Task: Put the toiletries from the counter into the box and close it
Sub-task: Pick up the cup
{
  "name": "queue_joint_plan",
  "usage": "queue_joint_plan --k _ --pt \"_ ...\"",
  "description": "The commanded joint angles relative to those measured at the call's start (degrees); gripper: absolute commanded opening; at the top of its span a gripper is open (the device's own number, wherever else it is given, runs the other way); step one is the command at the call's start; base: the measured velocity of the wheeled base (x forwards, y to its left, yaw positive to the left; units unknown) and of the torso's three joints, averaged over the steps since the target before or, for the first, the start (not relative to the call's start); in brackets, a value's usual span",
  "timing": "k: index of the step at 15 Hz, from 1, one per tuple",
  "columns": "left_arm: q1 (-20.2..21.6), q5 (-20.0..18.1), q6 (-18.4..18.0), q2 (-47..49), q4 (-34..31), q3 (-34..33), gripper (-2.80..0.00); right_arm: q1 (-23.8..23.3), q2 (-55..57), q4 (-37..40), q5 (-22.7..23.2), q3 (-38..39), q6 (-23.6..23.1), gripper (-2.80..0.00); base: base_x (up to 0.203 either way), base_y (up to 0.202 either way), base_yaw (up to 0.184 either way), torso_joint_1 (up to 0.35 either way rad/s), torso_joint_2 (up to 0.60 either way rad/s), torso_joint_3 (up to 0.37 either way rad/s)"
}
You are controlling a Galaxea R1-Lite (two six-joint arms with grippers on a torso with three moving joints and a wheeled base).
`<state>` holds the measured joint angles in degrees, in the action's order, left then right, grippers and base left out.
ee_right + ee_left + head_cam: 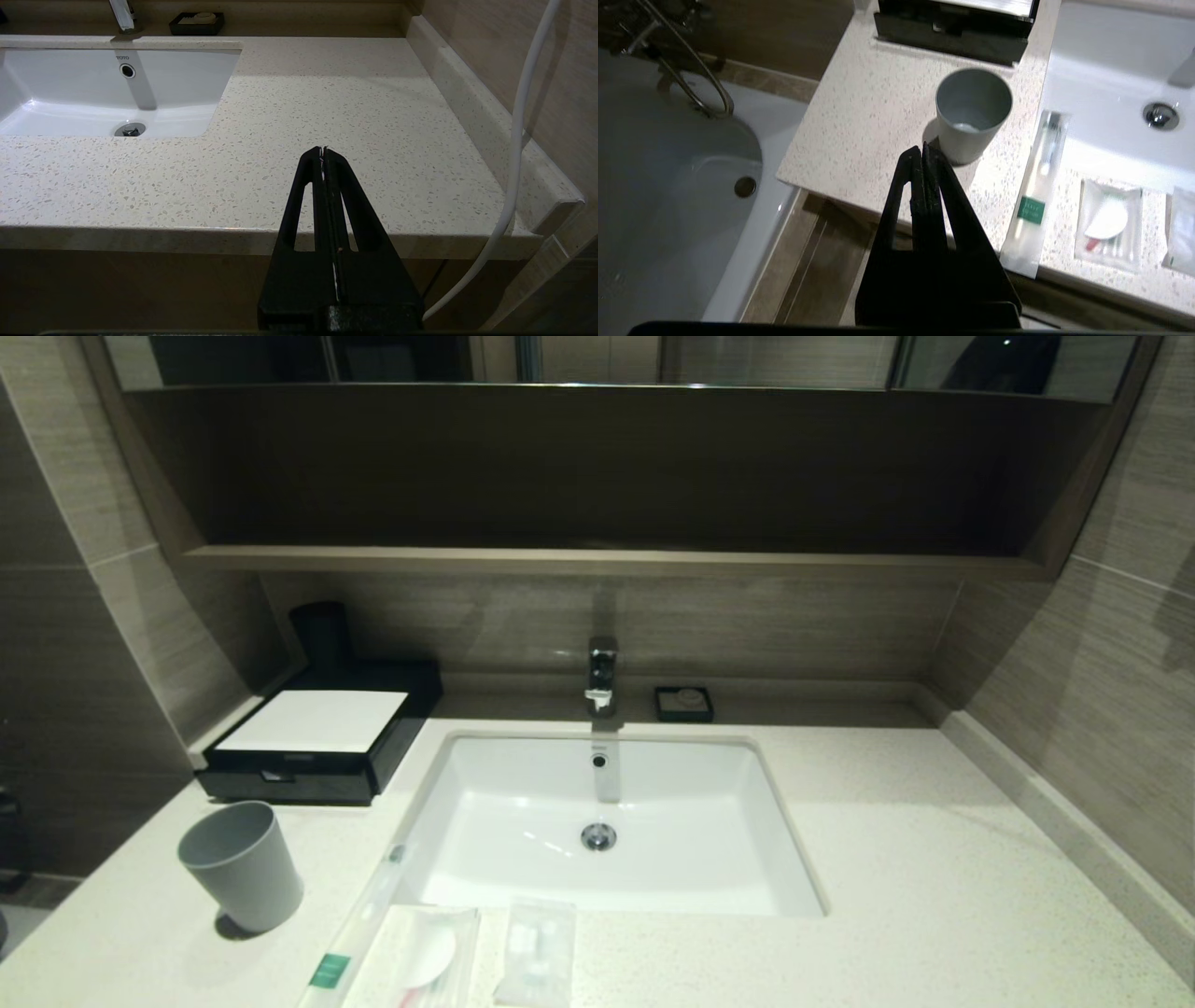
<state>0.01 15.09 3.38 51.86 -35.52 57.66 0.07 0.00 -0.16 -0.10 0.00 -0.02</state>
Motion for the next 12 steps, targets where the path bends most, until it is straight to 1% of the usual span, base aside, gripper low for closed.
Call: queue_joint_plan --k 1,3,4,5,8,10,12 --pt "-0.23 0.1 0.2 0.22 -1.28 -1.77 -2.8 0.01 0.0 -0.02 0.01 0.09 0.02 -2.8 0.0 0.0 0.0 0.0 0.0 0.0" --pt "0.19 0.2 0.65 1.34 -2.84 -4.15 -2.8 0.01 0.0 -0.02 0.01 0.09 0.0 -2.8 0.0 0.0 0.0 0.0 0.0 0.0" --pt "0.24 0.2 1.59 2.17 -3.86 -4.58 -2.8 0.01 0.0 -0.02 0.01 0.09 0.02 -2.8 0.0 0.0 0.0 0.0 0.0 0.0" --pt "0.25 0.24 2.59 3.15 -4.71 -4.58 -2.8 0.01 0.0 -0.02 0.01 0.09 -0.05 -2.8 0.0 0.0 0.0 0.0 0.0 0.0" --pt "0.24 -0.01 3.34 6.61 -6.32 -4.28 -2.8 0.01 0.0 -0.02 0.01 0.09 -0.06 -2.8 0.0 0.0 0.0 0.0 0.0 0.0" --pt "0.17 -1.98 4.61 8.36 -5.26 -3.91 -2.8 0.01 0.0 -0.02 0.01 0.09 -0.01 -2.8 0.0 0.0 0.0 0.0 0.0 0.0" --pt "0.16 -5.72 7.03 10.66 -3.55 -2.6 -2.8 0.01 0.0 -0.02 0.01 0.09 -0.06 -2.8 0.0 0.0 0.0 0.0 0.0 0.0"
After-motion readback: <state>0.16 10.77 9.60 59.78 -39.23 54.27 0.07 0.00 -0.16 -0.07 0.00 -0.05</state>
